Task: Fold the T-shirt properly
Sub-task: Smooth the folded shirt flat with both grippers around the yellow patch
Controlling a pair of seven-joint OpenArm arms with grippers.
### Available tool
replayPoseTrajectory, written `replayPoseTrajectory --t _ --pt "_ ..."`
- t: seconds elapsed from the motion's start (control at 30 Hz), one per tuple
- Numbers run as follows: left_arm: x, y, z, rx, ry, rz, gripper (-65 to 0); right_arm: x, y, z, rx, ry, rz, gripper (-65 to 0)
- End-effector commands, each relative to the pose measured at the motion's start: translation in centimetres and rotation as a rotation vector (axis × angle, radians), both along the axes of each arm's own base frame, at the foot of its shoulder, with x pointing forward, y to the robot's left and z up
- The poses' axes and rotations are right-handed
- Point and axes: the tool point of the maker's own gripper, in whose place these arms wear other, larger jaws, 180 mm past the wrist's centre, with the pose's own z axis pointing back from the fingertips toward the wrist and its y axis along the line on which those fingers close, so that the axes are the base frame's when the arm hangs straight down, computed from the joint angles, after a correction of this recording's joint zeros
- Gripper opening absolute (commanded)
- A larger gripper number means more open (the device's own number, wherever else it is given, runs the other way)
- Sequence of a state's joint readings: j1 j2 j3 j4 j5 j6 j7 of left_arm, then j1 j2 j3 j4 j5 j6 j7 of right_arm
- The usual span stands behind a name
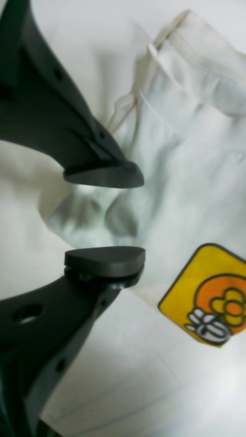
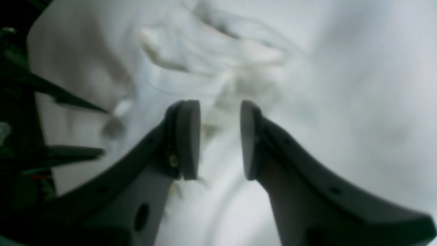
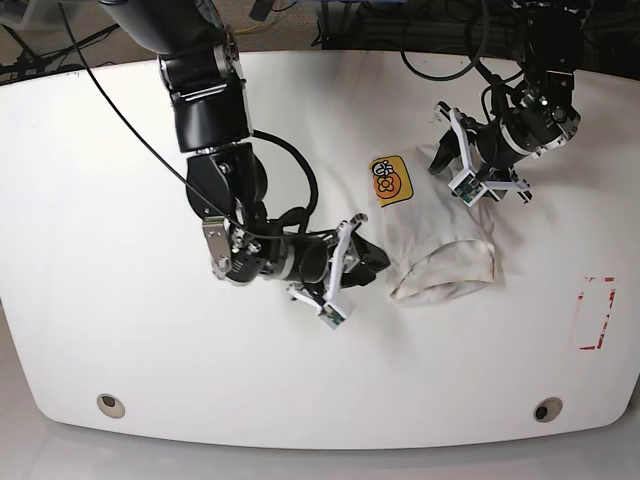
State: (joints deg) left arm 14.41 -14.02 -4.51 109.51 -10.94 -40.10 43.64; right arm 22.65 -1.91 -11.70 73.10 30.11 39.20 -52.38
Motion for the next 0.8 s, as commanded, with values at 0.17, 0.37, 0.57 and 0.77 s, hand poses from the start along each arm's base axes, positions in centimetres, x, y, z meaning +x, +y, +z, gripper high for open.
replayPoseTrajectory --t 0.17,0.37,0.57,0.77 --pt "1.6 0.3 -0.5 -0.082 0.000 0.086 -39.3 -1.2 5.0 2.2 0.063 -0.034 0.111 -46.9" --pt "1.9 0.4 -2.6 -0.126 0.043 0.109 -39.3 -1.6 4.7 -1.2 0.073 0.067 0.078 -46.8" --pt "1.3 0.5 -4.1 -0.150 0.079 0.123 -39.3 0.9 1.9 -4.2 0.115 0.119 -0.045 -46.8" --pt "0.0 0.8 -5.0 -0.142 0.113 0.125 -39.3 3.5 -1.3 -5.1 0.170 0.099 -0.170 -46.8"
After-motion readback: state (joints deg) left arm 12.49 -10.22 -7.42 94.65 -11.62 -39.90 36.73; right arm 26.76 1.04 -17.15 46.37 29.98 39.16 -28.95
